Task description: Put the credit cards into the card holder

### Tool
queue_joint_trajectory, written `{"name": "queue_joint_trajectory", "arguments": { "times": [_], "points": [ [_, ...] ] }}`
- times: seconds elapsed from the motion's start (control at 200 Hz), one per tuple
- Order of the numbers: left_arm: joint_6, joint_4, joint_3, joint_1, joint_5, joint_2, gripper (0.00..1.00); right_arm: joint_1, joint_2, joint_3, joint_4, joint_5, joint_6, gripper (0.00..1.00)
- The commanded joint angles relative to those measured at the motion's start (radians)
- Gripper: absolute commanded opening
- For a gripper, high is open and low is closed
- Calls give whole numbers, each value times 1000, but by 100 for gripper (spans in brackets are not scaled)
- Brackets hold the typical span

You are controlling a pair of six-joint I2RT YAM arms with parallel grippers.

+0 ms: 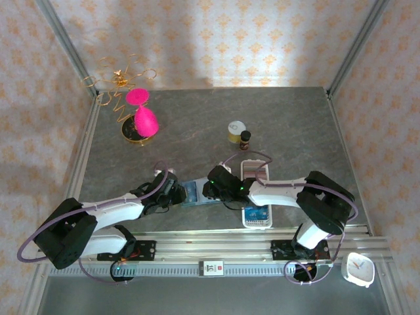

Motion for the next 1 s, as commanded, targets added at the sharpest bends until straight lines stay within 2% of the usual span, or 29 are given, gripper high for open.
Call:
{"name": "queue_joint_trajectory", "arguments": {
  "times": [0.0, 0.29, 0.656, 0.996],
  "points": [
    [21, 17, -23, -10, 26, 102, 21, -8, 11, -14, -3, 13, 14, 31],
    [18, 19, -24, -10, 30, 104, 21, -6, 12, -6, -53, 37, 12, 34],
    [4, 9, -25, -10, 28, 64, 22, 3, 83, 23, -69, 17, 17, 37],
    [-19, -22, -21, -10, -13, 60, 24, 9, 101, -4, 128, -79, 79, 37]
  ]
}}
